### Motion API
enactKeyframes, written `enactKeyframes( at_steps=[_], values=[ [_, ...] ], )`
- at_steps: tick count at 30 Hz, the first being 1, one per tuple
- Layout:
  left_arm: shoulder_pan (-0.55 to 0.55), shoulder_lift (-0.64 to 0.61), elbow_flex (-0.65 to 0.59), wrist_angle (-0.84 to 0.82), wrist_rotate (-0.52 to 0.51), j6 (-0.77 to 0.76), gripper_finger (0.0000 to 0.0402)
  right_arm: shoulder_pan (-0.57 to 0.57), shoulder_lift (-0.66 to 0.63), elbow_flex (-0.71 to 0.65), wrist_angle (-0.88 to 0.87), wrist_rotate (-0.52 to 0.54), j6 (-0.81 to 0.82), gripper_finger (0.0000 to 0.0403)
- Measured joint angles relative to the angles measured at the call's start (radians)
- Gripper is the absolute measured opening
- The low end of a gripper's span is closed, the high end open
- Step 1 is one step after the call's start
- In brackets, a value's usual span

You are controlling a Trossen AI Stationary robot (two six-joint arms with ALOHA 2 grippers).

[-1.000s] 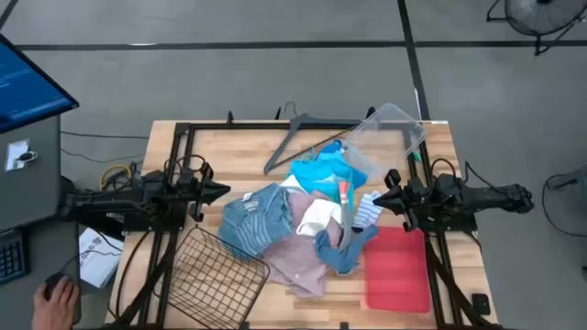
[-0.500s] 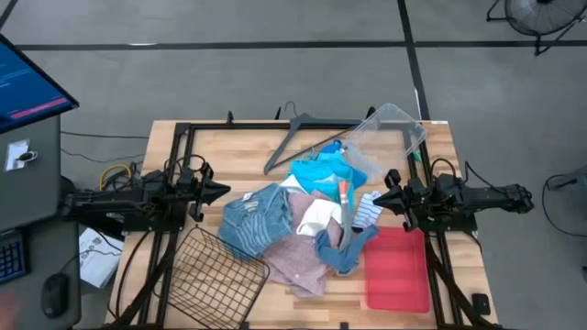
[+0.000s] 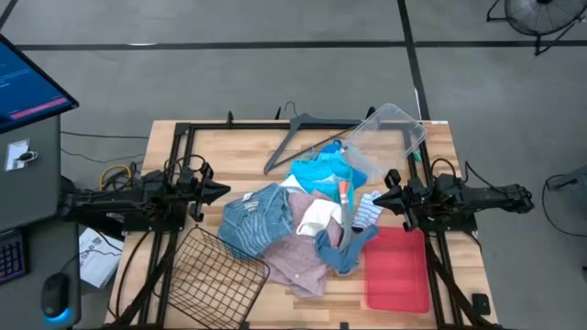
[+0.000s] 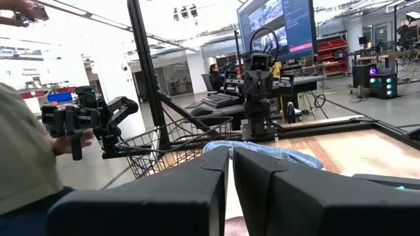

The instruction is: Pick & Place Cloths

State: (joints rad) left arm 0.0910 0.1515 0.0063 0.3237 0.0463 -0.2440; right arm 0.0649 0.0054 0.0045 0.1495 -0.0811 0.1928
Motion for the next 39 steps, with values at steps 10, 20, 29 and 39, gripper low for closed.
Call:
enactKeyframes(
  at_steps=[10, 20, 29, 39],
  values=[
    [0.000, 0.000, 0.000, 0.004, 0.000, 0.000, 0.0008, 0.000, 0.000, 0.000, 0.000, 0.000, 0.000, 0.0021],
    [0.000, 0.000, 0.000, 0.025, 0.000, 0.001, 0.0008, 0.000, 0.000, 0.000, 0.000, 0.000, 0.000, 0.0021],
    [0.000, 0.000, 0.000, 0.182, 0.000, -0.013, 0.0008, 0.000, 0.000, 0.000, 0.001, 0.000, 0.000, 0.0021],
    [0.000, 0.000, 0.000, 0.570, 0.023, 0.011, 0.0008, 0.000, 0.000, 0.000, 0.142, 0.003, 0.071, 0.0021]
  ],
)
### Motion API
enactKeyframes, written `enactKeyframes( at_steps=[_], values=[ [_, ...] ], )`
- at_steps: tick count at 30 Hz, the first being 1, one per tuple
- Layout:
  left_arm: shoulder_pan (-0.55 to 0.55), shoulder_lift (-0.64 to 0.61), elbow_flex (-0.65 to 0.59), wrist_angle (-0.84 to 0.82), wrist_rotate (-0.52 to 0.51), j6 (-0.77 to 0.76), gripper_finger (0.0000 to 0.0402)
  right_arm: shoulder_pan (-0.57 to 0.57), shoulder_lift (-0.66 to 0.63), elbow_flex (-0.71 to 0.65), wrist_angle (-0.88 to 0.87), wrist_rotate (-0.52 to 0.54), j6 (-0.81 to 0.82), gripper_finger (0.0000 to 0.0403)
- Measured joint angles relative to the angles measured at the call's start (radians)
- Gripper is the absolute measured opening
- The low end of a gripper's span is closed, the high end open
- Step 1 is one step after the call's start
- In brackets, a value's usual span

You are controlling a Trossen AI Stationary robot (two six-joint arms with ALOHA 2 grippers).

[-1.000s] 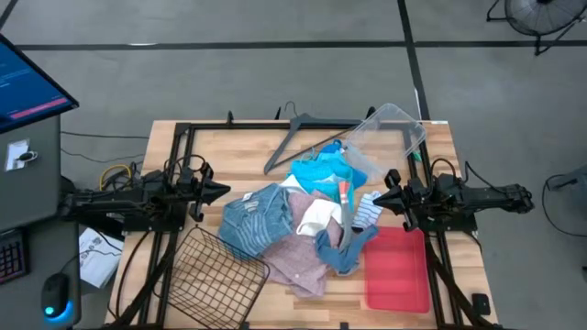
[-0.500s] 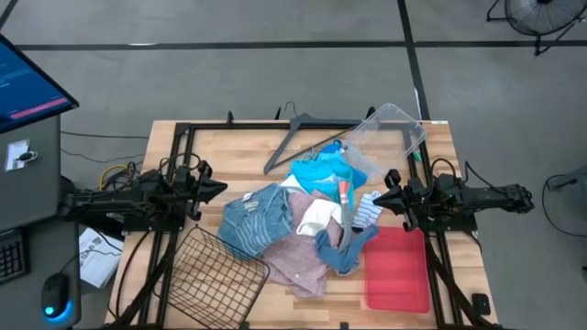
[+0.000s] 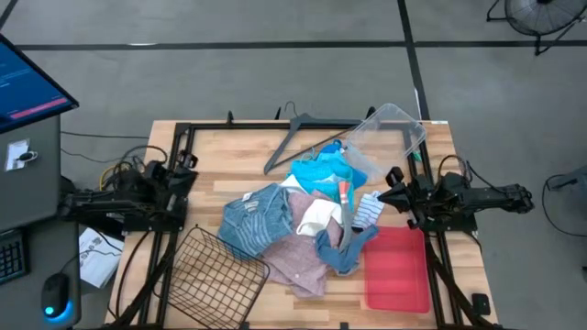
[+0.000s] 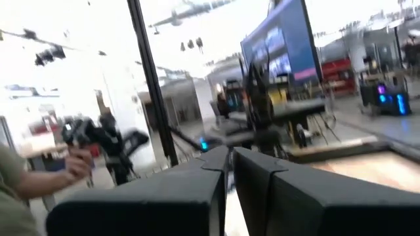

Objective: Pick & Place Cloths
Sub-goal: Put the blue polo shirt into the wire basket

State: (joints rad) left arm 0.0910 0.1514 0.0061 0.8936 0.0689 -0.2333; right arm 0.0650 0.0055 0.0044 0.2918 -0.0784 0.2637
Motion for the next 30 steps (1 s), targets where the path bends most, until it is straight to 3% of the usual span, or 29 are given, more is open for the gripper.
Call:
enactKeyframes(
  at_steps=[8, 24, 30],
  values=[
    [0.000, 0.000, 0.000, 0.110, 0.000, -0.087, 0.0008, -0.003, 0.000, 0.001, 0.187, 0.000, -0.001, 0.0021],
    [0.000, 0.000, 0.000, 0.118, -0.008, -0.109, 0.0008, -0.005, 0.000, 0.026, 0.221, 0.008, -0.008, 0.0021],
    [0.000, 0.052, 0.024, 0.101, -0.129, -0.093, 0.0008, -0.008, 0.000, 0.026, 0.227, 0.063, 0.025, 0.0021]
  ],
)
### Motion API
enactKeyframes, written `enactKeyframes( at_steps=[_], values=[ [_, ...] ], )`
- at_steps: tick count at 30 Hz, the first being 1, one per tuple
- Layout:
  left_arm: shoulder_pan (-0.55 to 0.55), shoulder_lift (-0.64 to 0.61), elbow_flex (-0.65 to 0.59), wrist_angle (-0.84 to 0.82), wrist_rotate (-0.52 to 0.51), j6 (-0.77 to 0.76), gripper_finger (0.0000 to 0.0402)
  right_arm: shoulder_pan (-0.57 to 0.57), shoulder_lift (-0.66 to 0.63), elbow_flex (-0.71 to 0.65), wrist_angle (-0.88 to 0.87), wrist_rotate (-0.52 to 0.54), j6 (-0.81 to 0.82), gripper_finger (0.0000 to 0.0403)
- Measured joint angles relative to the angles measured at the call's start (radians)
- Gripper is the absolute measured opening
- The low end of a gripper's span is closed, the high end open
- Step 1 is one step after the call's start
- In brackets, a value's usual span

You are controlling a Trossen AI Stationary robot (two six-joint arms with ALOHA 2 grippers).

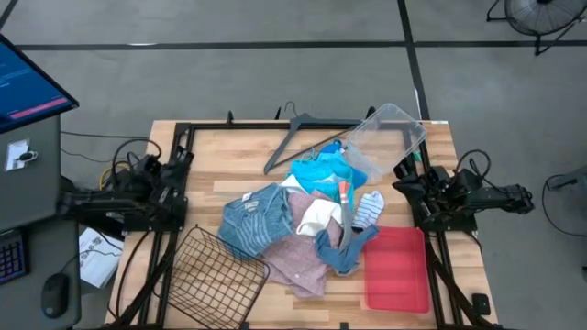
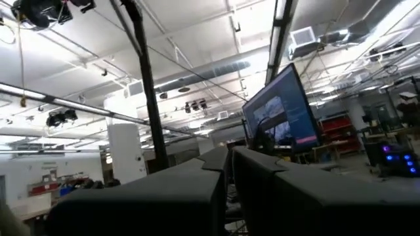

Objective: Pick & Place Cloths
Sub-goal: Put the blue polo shirt into the wire basket

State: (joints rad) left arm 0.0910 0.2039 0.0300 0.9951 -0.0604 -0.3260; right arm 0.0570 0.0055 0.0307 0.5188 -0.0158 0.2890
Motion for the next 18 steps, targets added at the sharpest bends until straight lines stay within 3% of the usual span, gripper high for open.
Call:
enactKeyframes(
  at_steps=[8, 12, 18],
  values=[
    [0.000, 0.307, 0.283, -0.393, 0.002, 0.015, 0.0010, 0.000, 0.009, 0.044, -0.038, 0.196, -0.079, 0.0050],
    [0.000, 0.496, 0.439, -0.549, 0.125, 0.063, 0.0032, 0.000, 0.009, 0.066, -0.068, 0.226, -0.116, 0.0086],
    [0.000, 0.697, 0.612, -0.718, 0.349, 0.065, 0.0103, 0.000, 0.009, 0.073, -0.094, 0.228, -0.139, 0.0162]
  ],
)
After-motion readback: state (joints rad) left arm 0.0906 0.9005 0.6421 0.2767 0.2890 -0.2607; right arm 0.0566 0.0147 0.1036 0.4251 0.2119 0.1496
